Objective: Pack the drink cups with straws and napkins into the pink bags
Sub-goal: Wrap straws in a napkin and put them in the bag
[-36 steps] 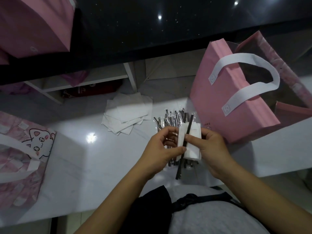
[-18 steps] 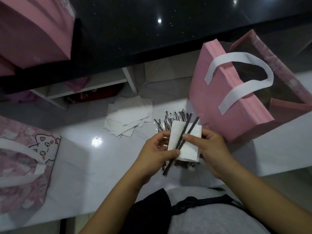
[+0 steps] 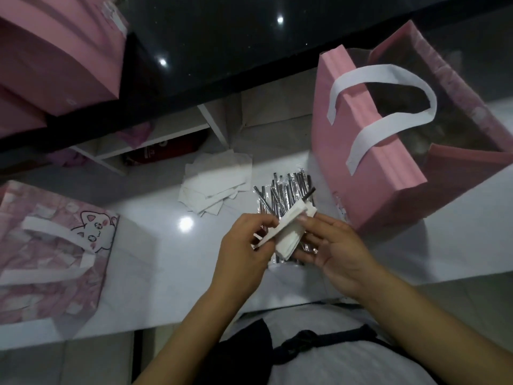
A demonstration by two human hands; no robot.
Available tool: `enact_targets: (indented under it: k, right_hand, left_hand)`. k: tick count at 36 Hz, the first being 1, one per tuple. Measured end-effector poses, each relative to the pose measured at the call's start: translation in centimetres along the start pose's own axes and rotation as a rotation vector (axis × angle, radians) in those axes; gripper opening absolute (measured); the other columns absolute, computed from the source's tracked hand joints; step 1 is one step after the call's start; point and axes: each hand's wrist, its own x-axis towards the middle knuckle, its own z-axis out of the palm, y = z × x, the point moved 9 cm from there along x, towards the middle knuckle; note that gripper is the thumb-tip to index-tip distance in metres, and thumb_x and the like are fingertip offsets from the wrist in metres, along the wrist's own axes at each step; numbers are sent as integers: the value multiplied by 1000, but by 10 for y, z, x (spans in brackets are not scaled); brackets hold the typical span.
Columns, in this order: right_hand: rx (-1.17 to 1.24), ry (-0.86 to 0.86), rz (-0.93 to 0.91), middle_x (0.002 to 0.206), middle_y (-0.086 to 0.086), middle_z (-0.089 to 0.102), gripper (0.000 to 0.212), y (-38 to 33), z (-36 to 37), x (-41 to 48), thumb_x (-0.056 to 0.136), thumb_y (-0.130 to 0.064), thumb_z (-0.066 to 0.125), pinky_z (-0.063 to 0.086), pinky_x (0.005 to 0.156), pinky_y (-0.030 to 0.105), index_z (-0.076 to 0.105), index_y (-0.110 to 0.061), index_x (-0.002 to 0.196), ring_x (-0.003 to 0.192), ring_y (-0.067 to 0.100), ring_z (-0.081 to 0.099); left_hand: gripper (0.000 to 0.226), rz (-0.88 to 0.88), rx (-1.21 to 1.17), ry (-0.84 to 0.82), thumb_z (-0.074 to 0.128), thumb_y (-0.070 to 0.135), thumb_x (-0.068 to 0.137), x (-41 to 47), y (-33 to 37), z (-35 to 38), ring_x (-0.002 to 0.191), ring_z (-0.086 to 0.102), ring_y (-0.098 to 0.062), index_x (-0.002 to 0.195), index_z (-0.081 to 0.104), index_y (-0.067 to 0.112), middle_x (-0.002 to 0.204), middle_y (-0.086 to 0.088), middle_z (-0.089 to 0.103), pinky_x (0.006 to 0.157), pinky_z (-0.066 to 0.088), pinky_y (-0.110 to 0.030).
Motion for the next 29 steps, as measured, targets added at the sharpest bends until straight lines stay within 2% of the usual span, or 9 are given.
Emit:
enact_targets:
  k: [5, 9, 12, 14, 17, 19, 22, 26, 29]
  right_hand:
    - [134, -158, 57, 109, 19, 70, 51, 11, 11, -10, 76, -27, 74, 59, 87, 46, 65, 0, 118, 99, 28, 69]
    - [14, -157, 90, 102, 10, 74, 25, 25, 11, -9, 77, -23, 76, 59, 78, 35, 77, -16, 101, 94, 21, 71]
    - [-19, -84, 136, 98, 8, 75, 21, 35, 4, -3, 78, -16, 75, 59, 75, 33, 78, -16, 98, 91, 19, 72]
    - [-59, -82, 137, 94, 9, 76, 15, 35, 3, 0, 81, -10, 74, 59, 70, 31, 79, -15, 94, 87, 21, 73]
    - [-154, -130, 105, 86, 10, 75, 13, 30, 9, 4, 72, -13, 78, 58, 64, 28, 79, -13, 85, 78, 21, 72]
    - [-221, -158, 91, 87, 12, 76, 22, 29, 14, 4, 66, -16, 78, 57, 64, 26, 78, -8, 87, 77, 21, 73]
    - [-304, -219, 79, 94, 16, 76, 25, 34, 31, -1, 67, -14, 77, 58, 66, 25, 77, -4, 89, 81, 23, 74]
    - [-460, -304, -1, 95, 20, 75, 20, 47, 73, -17, 73, -17, 75, 59, 70, 30, 77, -6, 90, 83, 26, 73]
    - [-569, -322, -71, 95, 20, 74, 26, 62, 111, -30, 71, -25, 76, 60, 76, 31, 77, -7, 90, 86, 25, 71]
  left_hand:
    - [40, 35, 261, 10, 68, -6, 80, -14, 11, 2, 103, 57, -11, 106, 72, 24, 109, 11, 59, 86, 44, -19]
    - [36, 31, 418, -33, 69, 4, 86, -29, 16, 5, 111, 51, -13, 117, 72, 22, 118, 7, 59, 91, 40, -17]
    - [39, -24, 415, -100, 69, 15, 90, -43, 14, 10, 118, 46, -8, 126, 67, 28, 126, 9, 55, 95, 36, -11]
    - [39, -81, 310, -108, 68, 24, 89, -54, 14, 12, 121, 46, -1, 126, 66, 33, 129, 14, 53, 98, 34, -7]
    - [25, -165, 81, -22, 68, 24, 88, -65, 8, 3, 116, 59, -4, 110, 66, 36, 117, 18, 63, 99, 45, -18]
    - [24, -281, -123, 23, 72, 16, 90, -73, -4, -7, 108, 67, -11, 107, 61, 30, 109, 10, 70, 94, 54, -29]
    - [35, -415, -383, 86, 74, 6, 88, -85, -23, -24, 96, 73, -16, 105, 57, 30, 101, 3, 74, 82, 59, -28]
    - [36, -417, -490, 97, 76, 7, 86, -101, -43, -48, 93, 74, -25, 106, 57, 30, 96, -8, 76, 83, 61, -38]
    - [35, -368, -565, 140, 78, 6, 84, -119, -58, -82, 89, 75, -26, 104, 58, 28, 91, -9, 76, 80, 60, -33]
